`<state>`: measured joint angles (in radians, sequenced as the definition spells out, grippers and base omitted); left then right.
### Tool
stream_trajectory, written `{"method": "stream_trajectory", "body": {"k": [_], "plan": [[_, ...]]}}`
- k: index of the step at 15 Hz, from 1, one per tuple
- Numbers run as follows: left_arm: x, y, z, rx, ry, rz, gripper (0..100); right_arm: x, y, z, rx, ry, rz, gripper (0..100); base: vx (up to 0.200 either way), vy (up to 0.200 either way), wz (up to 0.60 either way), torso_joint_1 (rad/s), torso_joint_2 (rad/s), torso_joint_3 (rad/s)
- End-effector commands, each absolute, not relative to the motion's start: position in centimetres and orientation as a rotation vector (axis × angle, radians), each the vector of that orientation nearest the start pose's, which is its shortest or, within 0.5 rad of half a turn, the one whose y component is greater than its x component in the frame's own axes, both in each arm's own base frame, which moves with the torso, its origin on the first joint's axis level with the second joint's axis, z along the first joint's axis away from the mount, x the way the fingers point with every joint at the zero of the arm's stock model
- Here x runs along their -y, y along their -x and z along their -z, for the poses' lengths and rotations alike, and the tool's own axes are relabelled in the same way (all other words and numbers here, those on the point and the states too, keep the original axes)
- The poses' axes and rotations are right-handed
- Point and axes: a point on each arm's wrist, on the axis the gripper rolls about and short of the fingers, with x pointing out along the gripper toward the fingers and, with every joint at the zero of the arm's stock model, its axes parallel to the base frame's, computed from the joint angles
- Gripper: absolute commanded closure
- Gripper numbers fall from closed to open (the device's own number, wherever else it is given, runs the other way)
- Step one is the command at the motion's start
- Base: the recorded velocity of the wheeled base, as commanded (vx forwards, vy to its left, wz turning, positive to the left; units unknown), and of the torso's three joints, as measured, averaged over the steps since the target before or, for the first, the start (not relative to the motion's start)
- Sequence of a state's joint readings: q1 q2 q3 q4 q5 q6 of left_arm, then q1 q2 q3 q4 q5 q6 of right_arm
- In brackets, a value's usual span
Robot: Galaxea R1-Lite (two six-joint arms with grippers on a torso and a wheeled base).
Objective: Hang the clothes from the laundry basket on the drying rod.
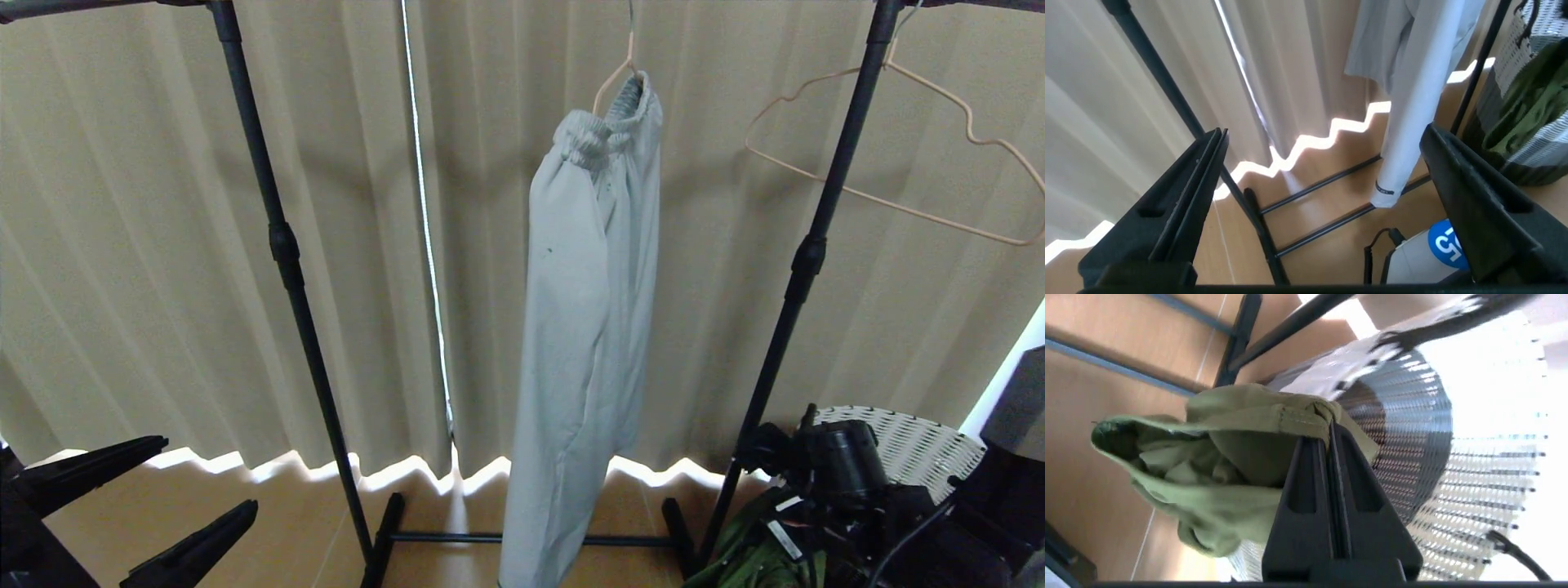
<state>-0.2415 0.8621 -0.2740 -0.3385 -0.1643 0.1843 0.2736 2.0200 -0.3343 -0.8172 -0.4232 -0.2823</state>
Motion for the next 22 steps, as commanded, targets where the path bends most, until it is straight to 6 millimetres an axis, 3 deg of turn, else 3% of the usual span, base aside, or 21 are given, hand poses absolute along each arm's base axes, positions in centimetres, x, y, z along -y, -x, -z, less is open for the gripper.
{"method": "stream_trajectory", "body": {"k": [1,3,8,15,22], "plan": [[2.5,-8.8,-16.9,-0.211,-0.189,0.417,0,-5.2,-21.8,-6.2,-0.662,0.511,0.05,100,0.0,0.0,0.0,0.0,0.0,0.0],[2.4,-8.8,-16.9,-0.212,-0.19,0.411,0,-4.7,-20.6,-9.1,-0.555,0.474,0.07,100,0.0,0.0,0.0,0.0,0.0,0.0],[2.4,-8.8,-16.8,-0.212,-0.19,0.411,0,-4.5,-19.4,-13.3,-0.379,0.405,0.072,100,0.0,0.0,0.0,0.0,0.0,0.0],[2.0,-7.7,-17.3,-0.152,-0.192,0.388,0,-4.4,-18.6,-14.6,-0.309,0.373,0.005,100,0.0,0.0,0.0,0.0,0.0,0.0],[2.0,-7.8,-17.0,-0.167,-0.194,0.39,0,-4.5,-18.7,-14.5,-0.314,0.374,0.006,100,-0.2,0.0,0.0,0.003,0.0,0.003]]}}
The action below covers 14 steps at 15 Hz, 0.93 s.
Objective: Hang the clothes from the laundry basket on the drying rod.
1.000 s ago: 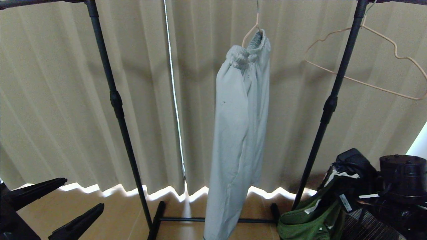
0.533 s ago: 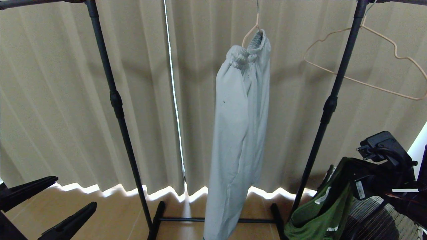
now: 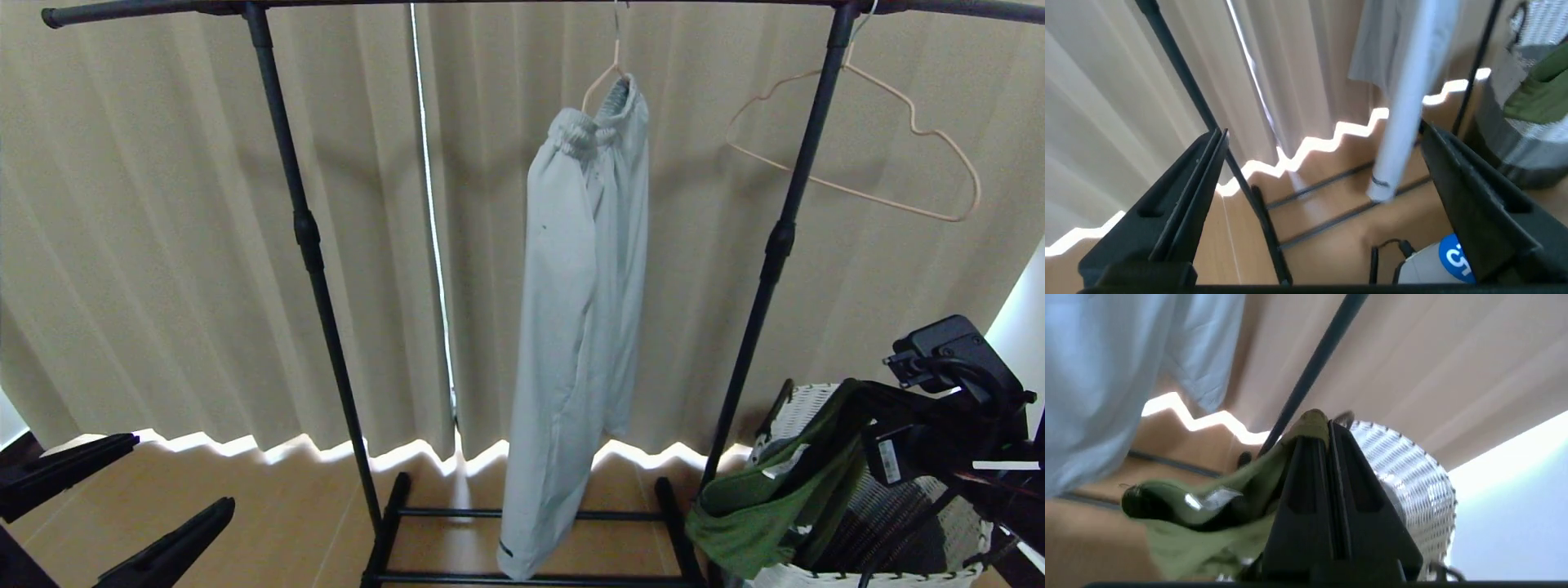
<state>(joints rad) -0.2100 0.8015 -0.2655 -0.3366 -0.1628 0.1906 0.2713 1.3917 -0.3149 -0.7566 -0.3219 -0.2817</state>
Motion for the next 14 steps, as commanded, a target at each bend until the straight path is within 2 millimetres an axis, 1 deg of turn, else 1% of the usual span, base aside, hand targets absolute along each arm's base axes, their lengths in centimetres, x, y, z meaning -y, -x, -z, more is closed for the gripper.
{"method": "stream_trajectory", "body": {"k": [1,3,5,8,9,10,11,12,14], "plan": [[2.0,-7.8,-17.0,-0.167,-0.194,0.39,0,-4.5,-18.7,-14.5,-0.314,0.374,0.006,100,-0.2,0.0,0.0,0.002,0.0,0.007],[2.1,-7.8,-16.7,-0.18,-0.196,0.397,0,-4.5,-18.7,-14.5,-0.315,0.374,0.005,100,-0.2,0.0,0.0,0.002,0.0,0.005],[2.3,-8.1,-15.8,-0.223,-0.216,0.422,0,-4.5,-18.9,-14.7,-0.306,0.372,0.006,100,-0.2,0.0,0.0,0.0,0.0,0.0],[3.2,-7.6,-15.5,-0.22,-0.234,0.543,0,-5.2,-19.1,-15.3,-0.274,0.361,-0.07,100,0.0,0.0,0.0,0.0,0.0,0.0],[3.8,-7.4,-15.2,-0.23,-0.242,0.62,0,-5.6,-19.5,-16.3,-0.236,0.348,-0.133,100,0.0,0.0,0.0,0.0,0.0,0.0],[4.1,-7.6,-15.1,-0.243,-0.249,0.647,0,-5.9,-20.1,-17.1,-0.204,0.339,-0.15,100,0.0,0.0,0.0,0.0,0.0,0.0],[4.4,-8.1,-15.4,-0.249,-0.257,0.65,0,-6.7,-20.6,-17.7,-0.179,0.336,-0.184,100,0.0,0.0,0.0,0.0,0.0,0.0],[4.7,-8.5,-16.1,-0.226,-0.284,0.662,0,-7.4,-21.2,-18.2,-0.158,0.332,-0.224,100,0.0,0.0,0.0,0.0,0.0,0.0],[5.5,-9.9,-17.0,-0.211,-0.362,0.683,0,-9.0,-22.1,-19.1,-0.117,0.323,-0.302,100,0.0,0.0,0.0,0.0,0.0,0.0]]}}
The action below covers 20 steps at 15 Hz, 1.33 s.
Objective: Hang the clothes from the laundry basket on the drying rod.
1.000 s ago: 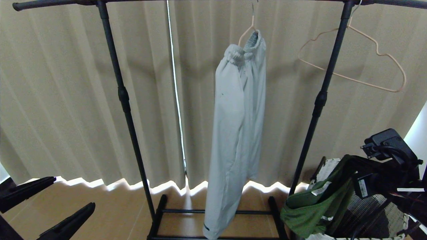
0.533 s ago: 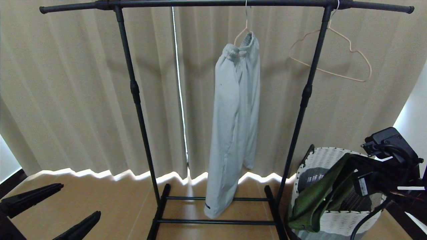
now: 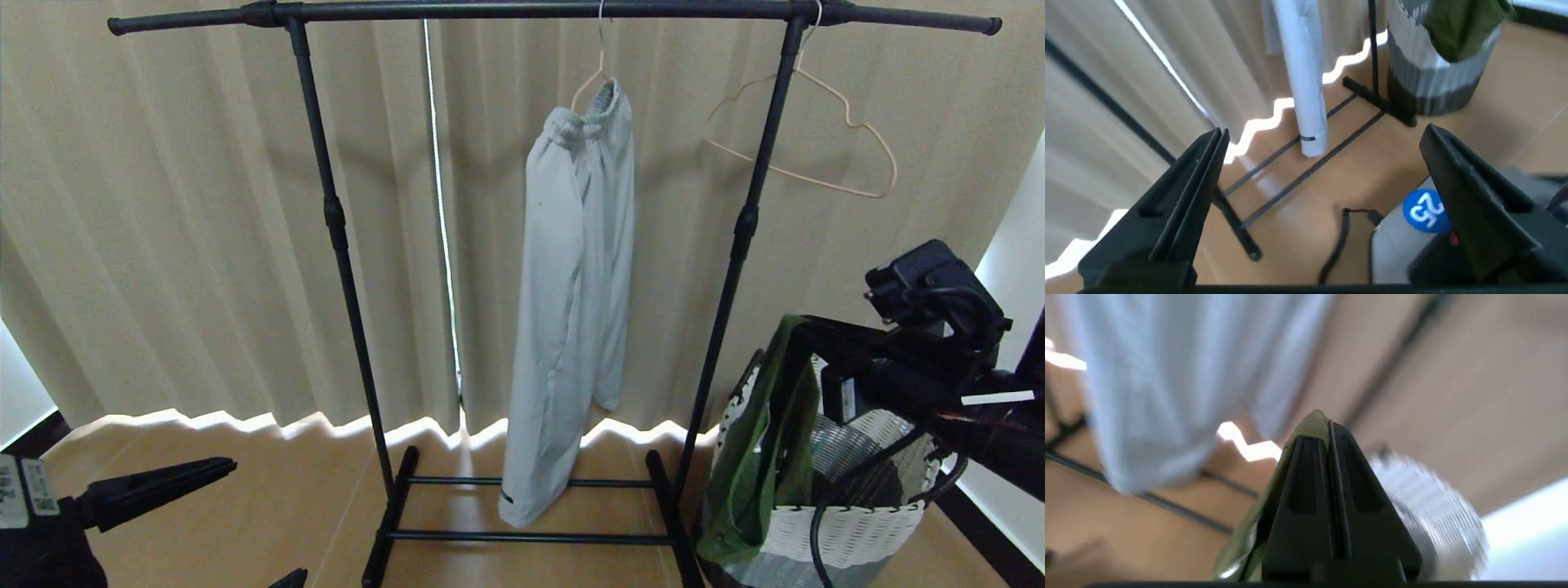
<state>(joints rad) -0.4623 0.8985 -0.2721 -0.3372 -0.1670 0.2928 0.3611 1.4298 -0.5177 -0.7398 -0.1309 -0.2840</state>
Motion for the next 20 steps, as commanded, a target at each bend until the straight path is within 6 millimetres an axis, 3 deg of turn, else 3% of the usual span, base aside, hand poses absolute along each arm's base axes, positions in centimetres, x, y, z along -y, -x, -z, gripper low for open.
{"method": "stream_trajectory", "body": {"k": [1,3,7,10,13,18,20], "plan": [[5.9,-10.6,-17.2,-0.216,-0.383,0.689,0,-9.8,-22.5,-19.6,-0.097,0.319,-0.335,100,0.0,0.0,0.0,0.0,0.0,0.0],[8.1,-13.2,-18.0,-0.249,-0.407,0.74,0,-12.1,-23.3,-20.7,-0.05,0.309,-0.4,100,0.0,0.0,0.0,0.0,0.0,0.0],[13.8,-16.2,-19.1,-0.312,-0.317,0.833,0,-14.6,-23.1,-22.2,0.006,0.231,-0.494,100,0.0,0.0,0.0,0.0,0.0,0.0],[19.0,-17.5,-18.4,-0.399,-0.238,0.883,0,-15.9,-22.1,-22.8,0.011,0.14,-0.559,100,0.0,0.0,0.0,0.0,0.0,0.0],[22.8,-19.4,-17.4,-0.432,-0.131,0.898,0,-16.8,-20.6,-23.6,0.034,0.097,-0.619,100,0.0,0.0,0.0,0.0,0.0,0.0],[25.2,-22.0,-14.7,-0.459,-0.053,0.867,0,-16.8,-19.0,-24.6,0.07,0.08,-0.657,100,0.0,0.0,0.0,0.0,0.0,0.0],[25.0,-23.0,-13.8,-0.482,-0.055,0.838,0,-16.8,-18.5,-24.7,0.075,0.076,-0.669,100,0.0,0.0,0.0,0.0,0.0,0.0]]}}
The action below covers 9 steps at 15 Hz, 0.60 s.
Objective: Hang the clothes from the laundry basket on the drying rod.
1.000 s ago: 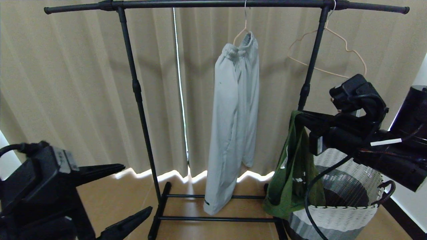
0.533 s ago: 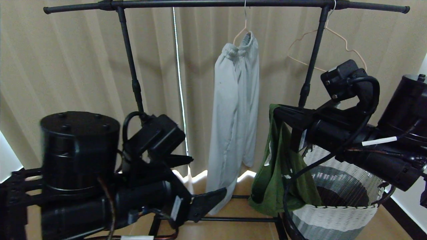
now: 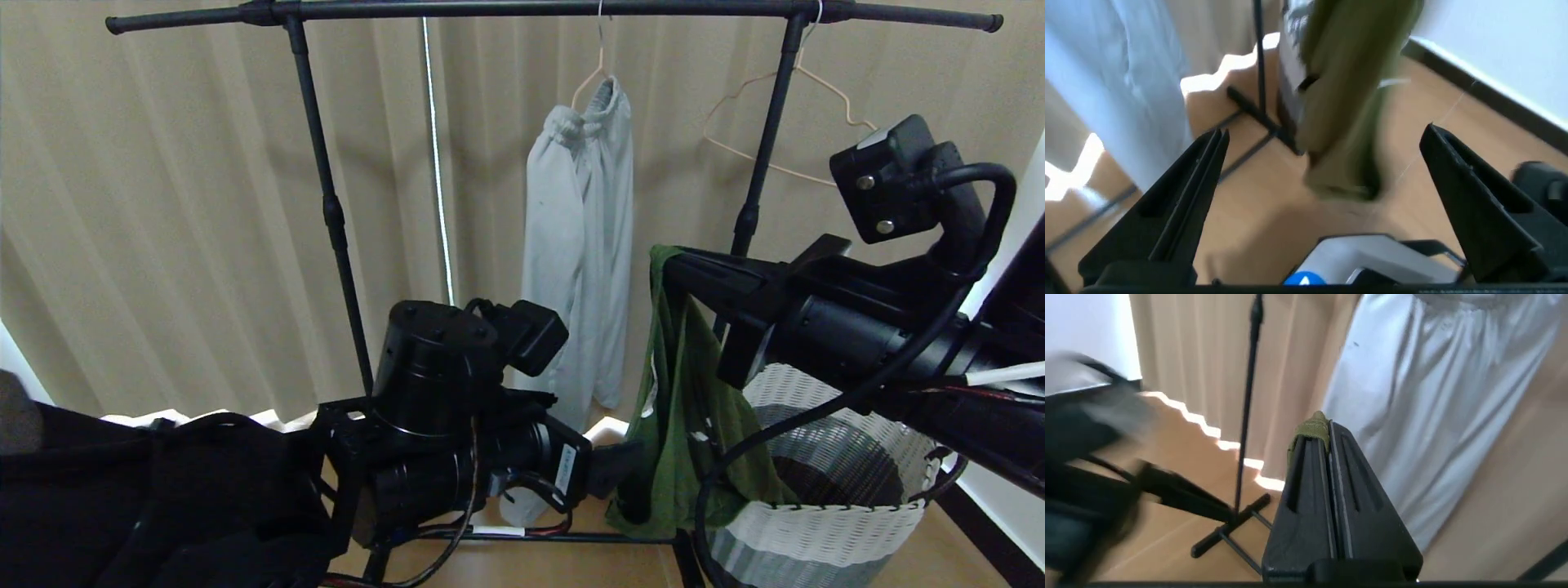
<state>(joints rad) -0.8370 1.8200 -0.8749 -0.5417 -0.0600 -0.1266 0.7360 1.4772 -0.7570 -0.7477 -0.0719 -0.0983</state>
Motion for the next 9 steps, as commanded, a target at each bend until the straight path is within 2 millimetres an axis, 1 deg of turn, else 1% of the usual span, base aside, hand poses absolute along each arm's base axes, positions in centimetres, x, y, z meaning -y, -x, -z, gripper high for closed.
{"method": "stream_trajectory", "body": {"k": [1,5,6,7,8,9], "plan": [[24.8,-23.5,-13.5,-0.487,-0.053,0.821,0,-16.7,-18.4,-24.9,0.082,0.073,-0.669,100,0.0,0.0,0.0,0.0,0.0,0.0],[25.5,-24.2,-13.7,-0.496,0.003,0.818,0,-16.7,-18.2,-25.1,0.086,0.071,-0.671,100,0.0,0.0,0.0,0.0,0.0,0.0],[25.6,-24.4,-13.1,-0.51,-0.006,0.813,0,-16.7,-18.2,-25.2,0.092,0.069,-0.671,100,0.0,0.0,0.0,0.0,0.0,0.0],[25.7,-24.4,-13.0,-0.513,-0.007,0.811,0,-16.7,-18.3,-25.3,0.095,0.068,-0.671,100,0.0,0.0,0.0,0.0,0.0,0.0],[25.4,-24.5,-12.0,-0.543,-0.021,0.797,0,-16.7,-18.2,-25.6,0.109,0.061,-0.67,100,0.0,0.0,0.0,0.0,0.0,0.0],[25.3,-24.4,-11.7,-0.555,-0.025,0.796,0,-16.6,-18.2,-25.7,0.112,0.06,-0.67,100,0.0,0.0,0.0,0.0,0.0,0.0]]}}
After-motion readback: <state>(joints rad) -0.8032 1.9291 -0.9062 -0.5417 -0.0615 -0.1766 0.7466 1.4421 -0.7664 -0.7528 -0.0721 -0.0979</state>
